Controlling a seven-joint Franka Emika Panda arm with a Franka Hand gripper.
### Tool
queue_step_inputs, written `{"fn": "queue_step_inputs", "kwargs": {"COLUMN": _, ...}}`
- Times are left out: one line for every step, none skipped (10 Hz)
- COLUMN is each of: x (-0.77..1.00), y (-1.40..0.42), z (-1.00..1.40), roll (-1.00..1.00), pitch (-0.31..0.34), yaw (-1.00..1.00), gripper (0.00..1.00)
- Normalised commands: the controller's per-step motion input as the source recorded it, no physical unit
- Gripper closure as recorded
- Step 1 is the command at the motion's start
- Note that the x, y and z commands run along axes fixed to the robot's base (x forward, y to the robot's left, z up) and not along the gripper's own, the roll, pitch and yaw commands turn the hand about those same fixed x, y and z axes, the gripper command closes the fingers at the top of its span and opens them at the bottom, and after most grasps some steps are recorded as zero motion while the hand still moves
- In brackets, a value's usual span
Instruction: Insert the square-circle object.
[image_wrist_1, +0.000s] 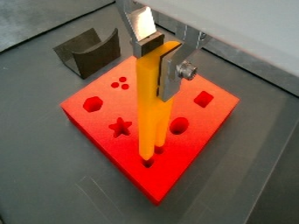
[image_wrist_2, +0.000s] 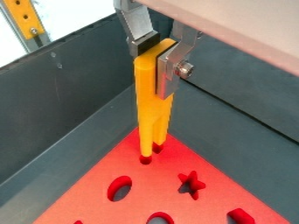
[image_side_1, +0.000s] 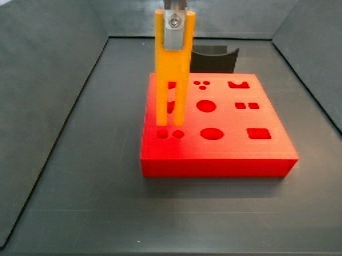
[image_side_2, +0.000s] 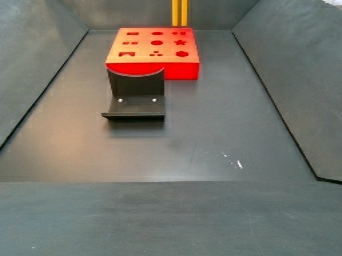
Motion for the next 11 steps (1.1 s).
{"fn": "queue_step_inputs", "kwargs": {"x": 0.49, "y": 0.0, "z": -0.25, "roll": 0.0, "pitch": 0.0, "yaw": 0.02, "gripper": 1.0}}
{"fn": "queue_step_inputs", "kwargs": {"x": 0.37, "y": 0.0, "z": -0.25, "roll": 0.0, "pitch": 0.0, "yaw": 0.0, "gripper": 1.0}}
{"fn": "queue_step_inputs", "kwargs": {"x": 0.15, "y": -0.02, "z": -0.22, "roll": 0.02, "pitch": 0.0, "yaw": -0.06, "gripper": 1.0}}
{"fn": "queue_step_inputs", "kwargs": {"x": -0.01, "y": 0.0, "z": -0.2, "roll": 0.0, "pitch": 0.0, "yaw": -0.13, "gripper": 1.0}}
{"fn": "queue_step_inputs", "kwargs": {"x": -0.07, "y": 0.0, "z": -0.21, "roll": 0.0, "pitch": 0.0, "yaw": -0.14, "gripper": 1.0}}
{"fn": "queue_step_inputs", "kwargs": {"x": -0.05, "y": 0.0, "z": -0.22, "roll": 0.04, "pitch": 0.0, "yaw": -0.11, "gripper": 1.0}}
{"fn": "queue_step_inputs", "kwargs": {"x": -0.19, "y": 0.0, "z": -0.15, "roll": 0.06, "pitch": 0.013, "yaw": -0.15, "gripper": 1.0}}
{"fn": "queue_step_inputs", "kwargs": {"x": -0.08, "y": -0.05, "z": 0.0, "roll": 0.01, "pitch": 0.004, "yaw": -0.08, "gripper": 1.0}}
{"fn": "queue_step_inputs", "kwargs": {"x": 0.16, "y": -0.09, "z": -0.11, "roll": 0.03, "pitch": 0.0, "yaw": 0.01, "gripper": 1.0}}
{"fn": "queue_step_inputs", "kwargs": {"x": 0.13, "y": -0.05, "z": -0.17, "roll": 0.03, "pitch": 0.0, "yaw": 0.0, "gripper": 1.0}}
{"fn": "queue_step_inputs", "kwargs": {"x": 0.09, "y": 0.0, "z": -0.24, "roll": 0.04, "pitch": 0.0, "yaw": 0.0, "gripper": 1.0}}
